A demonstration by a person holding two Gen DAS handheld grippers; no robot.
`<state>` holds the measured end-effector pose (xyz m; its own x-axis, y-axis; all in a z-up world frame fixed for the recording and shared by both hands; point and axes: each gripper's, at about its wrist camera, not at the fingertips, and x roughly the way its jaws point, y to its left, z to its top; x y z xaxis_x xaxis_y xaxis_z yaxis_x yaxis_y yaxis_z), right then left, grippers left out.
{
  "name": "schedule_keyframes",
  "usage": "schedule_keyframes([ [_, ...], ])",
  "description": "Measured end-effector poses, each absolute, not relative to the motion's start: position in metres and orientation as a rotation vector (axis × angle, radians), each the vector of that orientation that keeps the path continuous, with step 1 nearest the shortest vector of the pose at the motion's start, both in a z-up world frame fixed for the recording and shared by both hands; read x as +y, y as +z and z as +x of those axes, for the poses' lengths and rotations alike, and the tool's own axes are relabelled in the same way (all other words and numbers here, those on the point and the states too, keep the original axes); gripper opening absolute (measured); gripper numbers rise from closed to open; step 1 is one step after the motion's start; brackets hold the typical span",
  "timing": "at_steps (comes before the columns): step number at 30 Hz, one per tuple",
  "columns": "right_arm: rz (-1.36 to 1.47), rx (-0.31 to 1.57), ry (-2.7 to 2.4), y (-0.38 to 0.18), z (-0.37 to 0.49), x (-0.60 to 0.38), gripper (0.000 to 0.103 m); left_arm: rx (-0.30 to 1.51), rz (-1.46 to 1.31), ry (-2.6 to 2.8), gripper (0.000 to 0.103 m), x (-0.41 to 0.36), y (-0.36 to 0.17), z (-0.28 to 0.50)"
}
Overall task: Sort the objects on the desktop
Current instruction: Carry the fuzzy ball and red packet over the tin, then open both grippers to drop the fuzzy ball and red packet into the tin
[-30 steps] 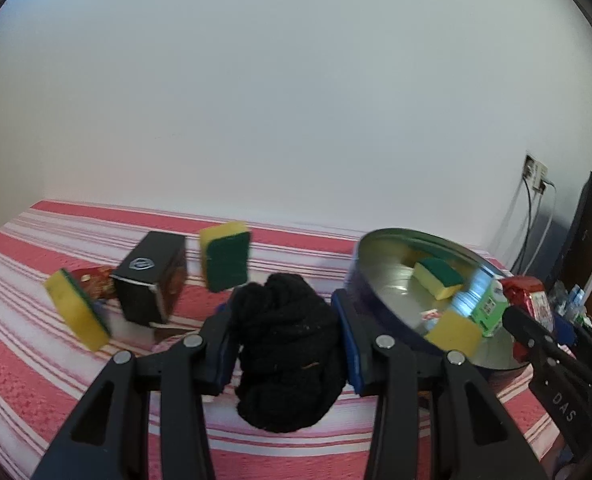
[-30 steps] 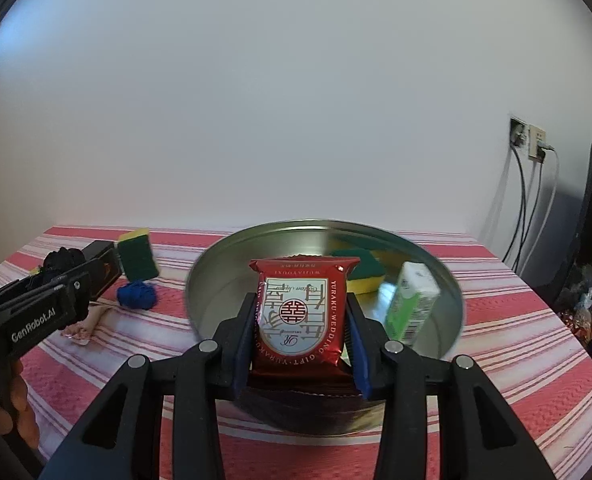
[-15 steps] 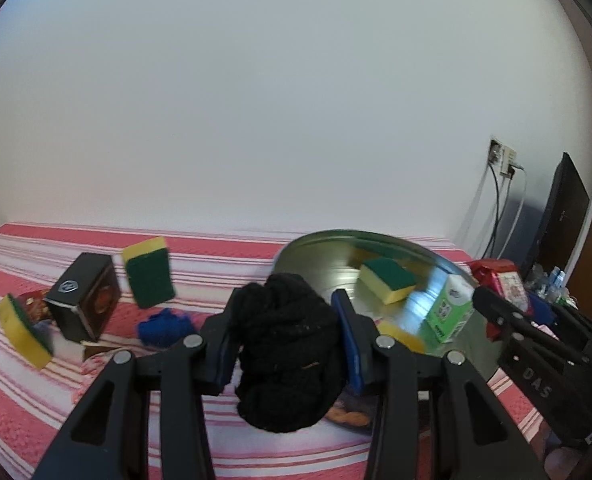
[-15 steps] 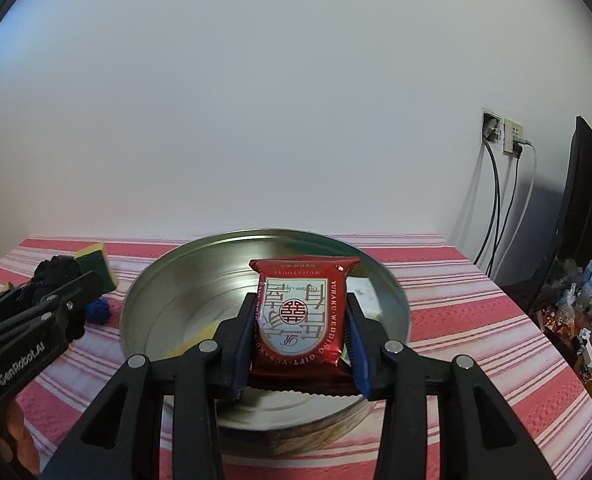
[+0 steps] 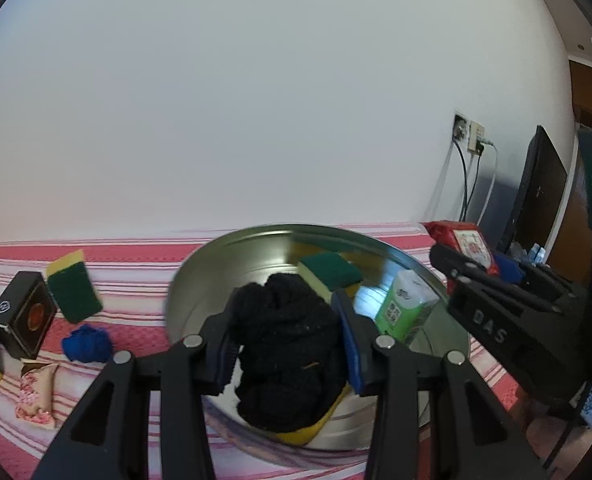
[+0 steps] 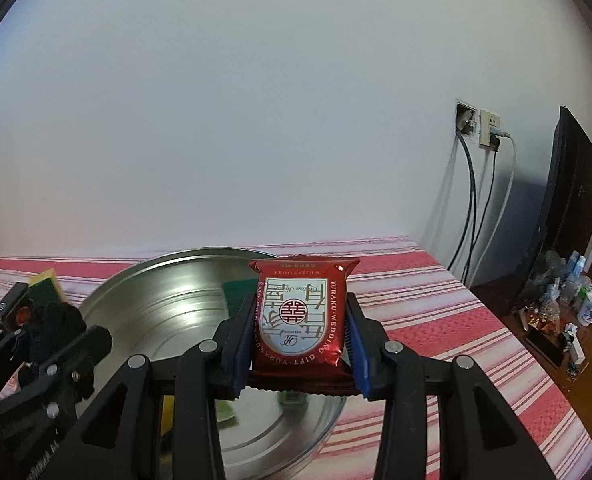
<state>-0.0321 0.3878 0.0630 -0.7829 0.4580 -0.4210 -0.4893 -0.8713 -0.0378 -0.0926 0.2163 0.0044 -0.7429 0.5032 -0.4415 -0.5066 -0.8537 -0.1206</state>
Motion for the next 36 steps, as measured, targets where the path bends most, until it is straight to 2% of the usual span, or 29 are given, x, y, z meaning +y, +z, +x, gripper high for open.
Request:
schedule_keyframes([
  [26, -0.667, 0.104, 2.52, 0.05, -0.064, 0.422, 0.044, 0.101, -0.73, 2.486, 0.043, 0.265, -0.007, -0.103],
  [30, -0.651, 0.123, 2.547, 0.043, -0.066, 0.427, 0.046, 0.148, -0.741, 2.533, 0.046, 0.269, -0.012, -0.107],
  [32, -0.641, 0.141, 2.562, 0.04, -0.065, 0.429, 0.052, 0.148, -0.749, 2.553, 0.06, 0.269, -0.014, -0.108],
  [34, -0.618, 0.168, 2.569, 0.04, -0.061, 0.43, 0.066, 0.139, -0.732, 2.585, 0.079, 0.265, -0.012, -0.106],
  [35, -0.583, 0.189, 2.573, 0.041, -0.057, 0.43, 0.069, 0.137, -0.708, 2.601, 0.084, 0.263, -0.01, -0.104],
  [36, -0.549, 0.198, 2.578, 0.043, -0.053, 0.43, 0.072, 0.14, -0.675, 2.63, 0.095, 0.262, -0.007, -0.101],
])
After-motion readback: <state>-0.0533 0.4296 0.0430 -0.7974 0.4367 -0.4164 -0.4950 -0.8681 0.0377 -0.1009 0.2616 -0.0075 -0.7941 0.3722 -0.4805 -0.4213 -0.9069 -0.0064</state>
